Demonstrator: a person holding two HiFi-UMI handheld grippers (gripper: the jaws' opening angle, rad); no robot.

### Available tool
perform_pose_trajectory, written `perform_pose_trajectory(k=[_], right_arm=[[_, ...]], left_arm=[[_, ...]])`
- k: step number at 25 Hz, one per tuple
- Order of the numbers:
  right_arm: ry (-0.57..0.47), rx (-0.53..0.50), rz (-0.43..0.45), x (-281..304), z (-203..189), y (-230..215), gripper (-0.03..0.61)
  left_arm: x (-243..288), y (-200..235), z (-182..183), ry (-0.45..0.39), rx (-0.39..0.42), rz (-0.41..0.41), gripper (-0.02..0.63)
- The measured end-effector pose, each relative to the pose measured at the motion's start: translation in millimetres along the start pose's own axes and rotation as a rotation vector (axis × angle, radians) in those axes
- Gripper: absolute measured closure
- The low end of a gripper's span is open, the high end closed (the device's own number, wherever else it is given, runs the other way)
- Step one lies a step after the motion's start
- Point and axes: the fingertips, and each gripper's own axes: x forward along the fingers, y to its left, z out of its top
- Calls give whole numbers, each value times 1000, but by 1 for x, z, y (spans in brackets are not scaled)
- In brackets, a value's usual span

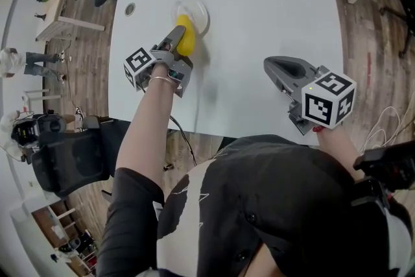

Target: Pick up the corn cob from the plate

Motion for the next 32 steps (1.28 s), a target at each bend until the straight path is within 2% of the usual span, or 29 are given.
perform_pose_trajectory(k=[8,11,15,20,24,28,32], right_arm=[[32,-28,35,4,-1,6,565],[42,-42,44,6,3,7,565],[57,-62,51,10,0,17,565],[65,-95,34,35,-17,59,565],[63,-110,48,50,-23,93,565],[83,-136,71,76,-34,137,565],[107,-161,82,101,-52,183,565]], left_arm=[[-25,-31,-19,-47,-76,-157,359],[-36,-36,-24,-64,-80,-183,359],[-53,-43,-24,-89,-49,-284,359],[-111,-59,-12,-141,-17,-520,359],[-159,-84,-27,-112,22,-691,359],[-215,-96,-36,-70,61,-801,359],[-270,-91,-42,-42,102,-861,359]])
